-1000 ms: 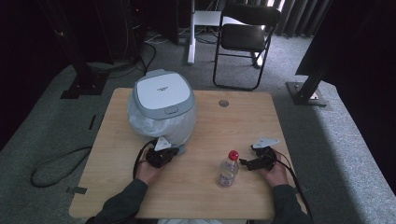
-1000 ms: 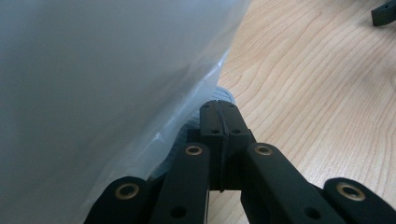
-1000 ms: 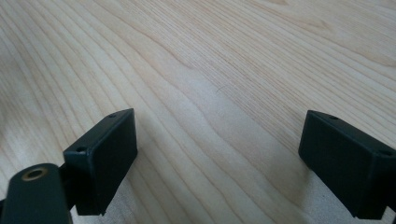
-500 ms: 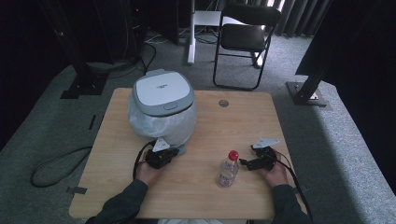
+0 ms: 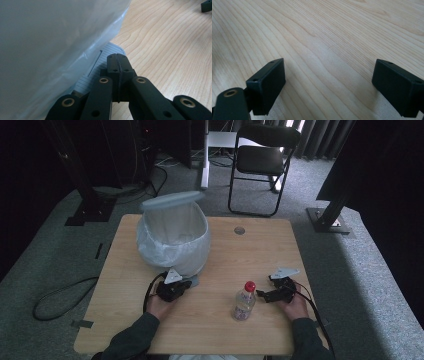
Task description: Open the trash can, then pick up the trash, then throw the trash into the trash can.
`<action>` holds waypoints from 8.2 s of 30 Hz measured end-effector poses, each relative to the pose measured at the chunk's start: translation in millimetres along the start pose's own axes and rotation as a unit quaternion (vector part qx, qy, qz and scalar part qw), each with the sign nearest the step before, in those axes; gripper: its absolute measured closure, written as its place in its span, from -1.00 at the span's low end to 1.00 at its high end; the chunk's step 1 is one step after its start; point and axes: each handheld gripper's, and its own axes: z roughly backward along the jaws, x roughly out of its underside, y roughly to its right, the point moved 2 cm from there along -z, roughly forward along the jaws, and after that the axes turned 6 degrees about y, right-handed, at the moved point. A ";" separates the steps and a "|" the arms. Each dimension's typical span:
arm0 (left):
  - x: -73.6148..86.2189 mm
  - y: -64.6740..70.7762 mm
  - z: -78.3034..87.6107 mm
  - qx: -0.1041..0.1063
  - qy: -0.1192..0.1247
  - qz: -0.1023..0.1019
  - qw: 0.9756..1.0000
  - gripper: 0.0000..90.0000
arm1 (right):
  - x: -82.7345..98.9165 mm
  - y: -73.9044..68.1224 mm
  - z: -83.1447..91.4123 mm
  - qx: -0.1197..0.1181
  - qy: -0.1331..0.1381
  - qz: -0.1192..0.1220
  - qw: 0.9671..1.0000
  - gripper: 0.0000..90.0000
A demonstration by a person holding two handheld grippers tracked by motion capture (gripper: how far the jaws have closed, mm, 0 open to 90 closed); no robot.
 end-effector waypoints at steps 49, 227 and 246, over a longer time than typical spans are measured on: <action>-0.4 -1.0 -0.8 0.002 -0.002 -0.003 1.000 1.00 | -19.5 -10.3 42.1 -0.003 0.052 -0.063 0.997 -0.43; -0.5 -0.7 -1.1 0.002 -0.001 0.000 1.000 1.00 | -202.8 -14.0 69.3 -0.038 0.215 0.014 0.976 0.37; -0.5 -0.8 -1.2 0.002 -0.001 0.000 1.000 1.00 | -235.2 -15.1 67.6 -0.038 0.223 0.020 0.974 0.38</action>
